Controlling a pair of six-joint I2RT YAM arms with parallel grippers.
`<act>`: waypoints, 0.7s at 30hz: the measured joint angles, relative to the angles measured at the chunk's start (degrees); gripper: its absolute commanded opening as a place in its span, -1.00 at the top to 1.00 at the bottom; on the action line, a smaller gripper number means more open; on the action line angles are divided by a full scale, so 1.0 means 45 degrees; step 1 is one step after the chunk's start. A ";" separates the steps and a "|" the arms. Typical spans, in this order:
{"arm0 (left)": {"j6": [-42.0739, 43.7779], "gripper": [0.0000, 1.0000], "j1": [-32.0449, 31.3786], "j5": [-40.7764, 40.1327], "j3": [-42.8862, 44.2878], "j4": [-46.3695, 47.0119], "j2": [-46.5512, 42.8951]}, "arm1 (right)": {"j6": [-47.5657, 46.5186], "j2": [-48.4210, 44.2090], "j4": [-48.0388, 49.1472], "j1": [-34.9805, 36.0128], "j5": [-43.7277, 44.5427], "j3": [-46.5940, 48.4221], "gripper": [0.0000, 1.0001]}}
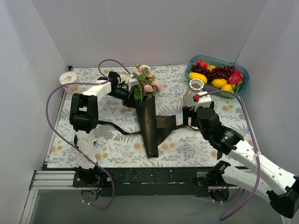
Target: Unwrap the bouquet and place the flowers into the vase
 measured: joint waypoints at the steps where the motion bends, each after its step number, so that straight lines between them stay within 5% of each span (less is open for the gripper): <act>1: -0.0029 1.00 -0.0019 -0.0019 0.0024 -0.0019 0.0000 | 0.0029 0.0000 -0.0019 0.0000 0.0000 0.0000 -0.86; 21: -0.1243 1.00 -0.0121 0.0525 0.2754 -0.1836 -0.1404 | 0.0306 -0.0981 -0.0238 0.0000 -0.0010 0.0000 -0.85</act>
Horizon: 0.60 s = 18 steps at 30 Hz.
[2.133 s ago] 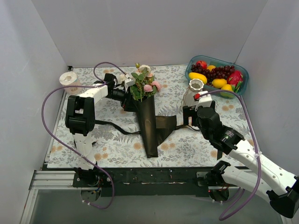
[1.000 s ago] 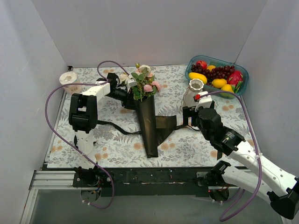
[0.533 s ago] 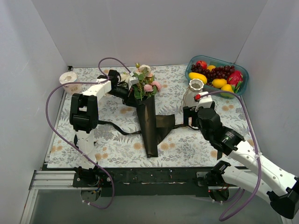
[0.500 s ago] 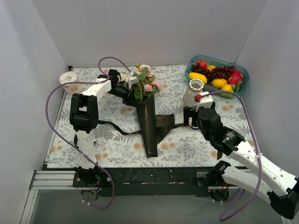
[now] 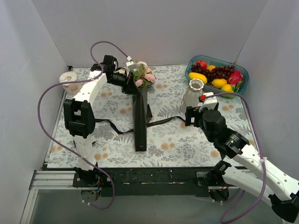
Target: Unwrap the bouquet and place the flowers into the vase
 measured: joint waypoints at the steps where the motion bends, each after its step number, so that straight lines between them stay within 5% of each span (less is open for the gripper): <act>1: -0.0175 1.00 -0.0005 0.0097 0.0160 0.0005 -0.0165 | 0.0005 -0.0039 -0.0005 0.0000 0.0000 0.0000 -0.85; 4: -0.0792 0.73 -0.0053 0.0437 0.0617 0.0063 -0.0554 | 0.0015 -0.0170 -0.0010 0.0000 0.0000 0.0000 -0.85; 8: -0.1773 -0.94 -0.0219 0.0806 0.0704 0.0418 -0.1127 | 0.0024 -0.0272 -0.0044 0.0000 0.0000 0.0000 -0.86; 18: -0.2633 -0.96 -0.0374 -0.0141 -0.1773 0.1307 -0.2176 | 0.0058 -0.0403 -0.0277 0.0000 0.0005 -0.0010 -0.88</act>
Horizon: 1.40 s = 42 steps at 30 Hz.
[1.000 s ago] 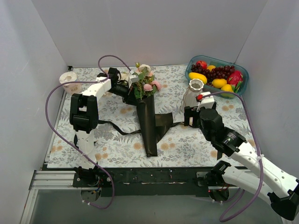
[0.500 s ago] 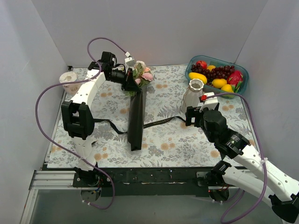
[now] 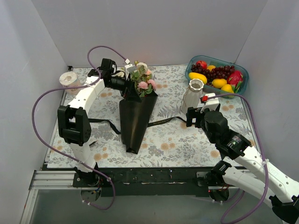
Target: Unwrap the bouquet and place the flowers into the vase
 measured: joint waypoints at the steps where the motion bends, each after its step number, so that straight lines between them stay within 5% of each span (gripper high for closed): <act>1: 0.0019 -0.96 0.0146 -0.0131 -0.0321 0.0136 -0.0015 | 0.0000 -0.0015 0.0000 0.0000 0.0000 -0.0015 -0.88; 6: 0.0588 -0.97 0.1535 -0.0471 -0.0729 0.0301 0.0476 | 0.0000 -0.0029 0.0000 0.0000 -0.0015 -0.0024 -0.88; 11: 0.2356 -0.96 0.2866 0.0316 0.1151 -0.0928 0.2511 | 0.0000 -0.0010 -0.0005 0.0000 -0.0126 -0.0024 -0.89; 18: 0.4065 -0.85 0.3036 0.0495 0.0719 -0.2108 0.3211 | 0.0000 -0.0010 0.0000 0.0000 -0.0151 -0.0024 -0.88; 20: 0.4794 -0.75 0.2973 0.0500 0.0733 -0.2837 0.3308 | -0.0005 0.0000 0.0000 0.0000 -0.0151 -0.0024 -0.88; 23: 0.5391 -0.33 0.2890 0.0481 0.0656 -0.3400 0.3376 | -0.0005 0.0087 0.0015 0.0000 -0.0151 -0.0024 -0.88; 26: 0.5566 0.14 0.2880 0.0427 0.0510 -0.3453 0.3366 | -0.0005 0.0306 0.0029 0.0000 -0.0151 -0.0024 -0.87; 27: 0.5625 0.53 0.2885 0.0403 0.0510 -0.3497 0.3366 | -0.0005 0.0379 0.0034 0.0000 -0.0151 -0.0024 -0.88; 30: 0.5867 0.96 0.2880 0.0374 0.0661 -0.3861 0.3366 | -0.0005 0.0491 0.0044 0.0000 -0.0151 -0.0024 -0.87; 42: 0.4439 0.99 0.1860 0.0602 0.1088 -0.3667 0.1899 | 0.0005 0.0117 0.0073 0.0000 -0.0141 -0.0024 -0.87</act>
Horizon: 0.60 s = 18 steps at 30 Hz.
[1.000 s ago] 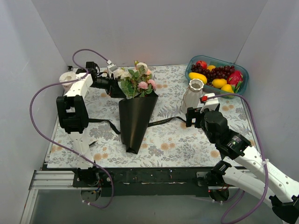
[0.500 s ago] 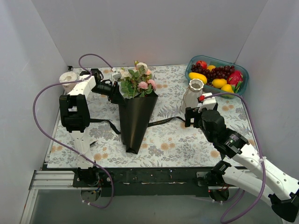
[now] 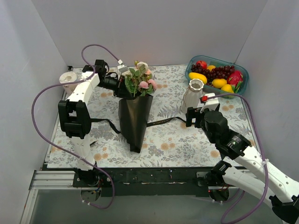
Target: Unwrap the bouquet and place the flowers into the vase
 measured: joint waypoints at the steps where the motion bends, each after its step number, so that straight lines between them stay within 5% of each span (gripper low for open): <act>1: -0.0277 0.90 -0.0316 0.0015 0.0117 0.0083 -0.0272 | 0.0005 -0.0107 -0.0019 0.0000 0.0010 0.0000 -0.86; 3: -0.0967 0.56 -0.1044 0.0092 0.0257 0.0607 -0.0918 | 0.0019 -0.0364 -0.0058 0.0000 0.0053 0.0000 -0.88; 6: -0.2429 -0.93 -0.1991 0.0253 0.0073 0.2030 -0.2064 | 0.0044 -0.0806 -0.0063 0.0000 0.0155 -0.0019 -0.93; 18: -0.5479 -0.96 -0.2919 -0.1015 -0.1020 0.4872 -0.3827 | 0.0073 -0.1171 -0.0185 0.0000 0.0491 -0.0044 -0.96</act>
